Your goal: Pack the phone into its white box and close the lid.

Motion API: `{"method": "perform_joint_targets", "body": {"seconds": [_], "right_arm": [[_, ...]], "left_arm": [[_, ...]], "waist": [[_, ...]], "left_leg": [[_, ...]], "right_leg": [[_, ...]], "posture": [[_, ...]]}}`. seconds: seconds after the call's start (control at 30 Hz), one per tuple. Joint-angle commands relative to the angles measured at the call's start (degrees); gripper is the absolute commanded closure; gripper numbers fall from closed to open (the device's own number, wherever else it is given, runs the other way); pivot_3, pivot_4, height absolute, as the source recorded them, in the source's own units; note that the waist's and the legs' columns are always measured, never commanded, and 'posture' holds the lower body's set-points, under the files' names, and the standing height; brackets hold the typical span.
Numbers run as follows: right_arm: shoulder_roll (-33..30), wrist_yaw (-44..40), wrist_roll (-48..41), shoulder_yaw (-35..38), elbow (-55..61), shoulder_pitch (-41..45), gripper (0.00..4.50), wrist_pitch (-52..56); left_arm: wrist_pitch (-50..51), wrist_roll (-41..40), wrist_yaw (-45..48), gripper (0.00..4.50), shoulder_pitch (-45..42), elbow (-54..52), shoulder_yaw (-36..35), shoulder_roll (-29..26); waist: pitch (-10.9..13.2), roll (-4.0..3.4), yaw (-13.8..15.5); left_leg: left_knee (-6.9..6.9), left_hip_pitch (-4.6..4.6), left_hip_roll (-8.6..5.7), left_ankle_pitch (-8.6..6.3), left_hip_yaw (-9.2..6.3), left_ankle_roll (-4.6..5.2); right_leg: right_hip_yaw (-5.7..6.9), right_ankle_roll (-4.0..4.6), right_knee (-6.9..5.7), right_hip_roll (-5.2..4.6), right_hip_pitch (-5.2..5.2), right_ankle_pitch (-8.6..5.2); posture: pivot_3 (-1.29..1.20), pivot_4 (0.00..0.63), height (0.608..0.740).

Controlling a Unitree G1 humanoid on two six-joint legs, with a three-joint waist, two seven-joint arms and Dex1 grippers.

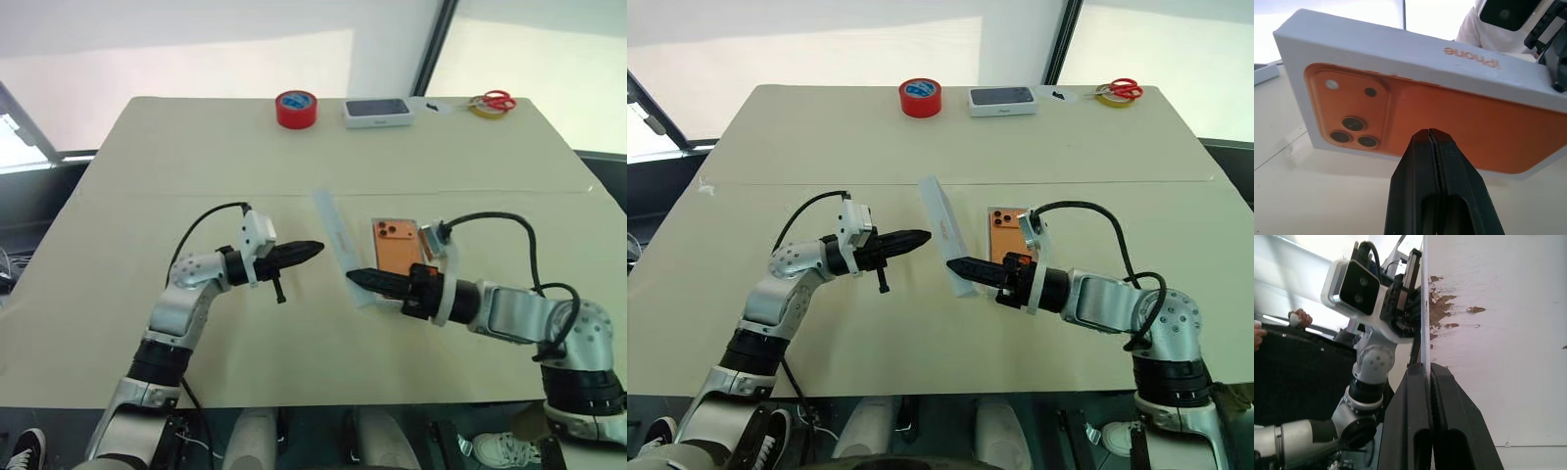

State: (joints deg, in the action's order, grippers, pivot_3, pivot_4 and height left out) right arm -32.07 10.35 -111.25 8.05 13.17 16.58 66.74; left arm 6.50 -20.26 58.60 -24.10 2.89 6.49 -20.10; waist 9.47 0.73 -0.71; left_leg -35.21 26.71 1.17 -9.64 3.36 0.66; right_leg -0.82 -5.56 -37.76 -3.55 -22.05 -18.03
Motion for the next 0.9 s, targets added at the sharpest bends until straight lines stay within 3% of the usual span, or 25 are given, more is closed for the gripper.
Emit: {"method": "perform_joint_targets", "body": {"seconds": [0.03,0.2,0.67,0.8,0.9], "right_arm": [[2.03,6.53,-1.75,0.23,-1.48,0.97,4.5,-5.07],[2.88,12.02,-1.75,0.28,-4.06,1.42,4.5,-7.31],[-2.82,6.74,1.69,-0.96,-3.9,-0.28,4.5,-7.66],[-4.71,2.29,3.22,-0.13,-5.07,-0.32,3.09,-7.28],[-13.4,-12.86,15.56,1.86,-2.58,-1.35,1.53,-4.46]], "left_arm": [[0.4,0.01,-0.76,4.48,0.9,-3.17,1.66,1.15],[-0.22,1.5,-2.88,4.48,0.35,-0.72,2.57,3.43],[-6.52,6.65,-7.8,4.48,-5.3,12.37,4.48,12.12],[-7.22,7.71,-7.84,4.5,-6.0,13.2,6.25,14.74],[-7.98,8.25,-8.85,4.5,-8.12,16.5,6.95,18.05]], "waist": [[-0.01,0.02,0.03],[0.0,0.04,0.09],[-0.02,0.06,0.4],[-0.02,0.06,0.47],[-0.01,0.03,0.97]], "left_leg": [[-0.01,0.0,0.0,0.0,0.0,0.0],[-0.03,-0.04,-0.01,0.0,0.01,0.01],[-0.03,-0.1,-0.01,-0.02,-0.03,0.04],[-0.03,-0.1,-0.01,-0.03,-0.03,0.05],[-0.04,-0.09,-0.03,-0.03,-0.01,0.06]], "right_leg": [[0.0,0.0,0.0,0.0,0.01,0.0],[-0.01,0.0,0.0,0.0,0.06,0.0],[0.03,0.02,0.16,-0.03,0.26,-0.01],[0.03,0.02,0.23,-0.03,0.29,-0.01],[0.02,0.02,0.24,-0.04,0.27,-0.01]], "posture": [[0.0,0.15,0.74],[0.0,0.15,0.74],[0.0,0.15,0.74],[0.0,0.15,0.74],[0.0,0.15,0.74]]}}
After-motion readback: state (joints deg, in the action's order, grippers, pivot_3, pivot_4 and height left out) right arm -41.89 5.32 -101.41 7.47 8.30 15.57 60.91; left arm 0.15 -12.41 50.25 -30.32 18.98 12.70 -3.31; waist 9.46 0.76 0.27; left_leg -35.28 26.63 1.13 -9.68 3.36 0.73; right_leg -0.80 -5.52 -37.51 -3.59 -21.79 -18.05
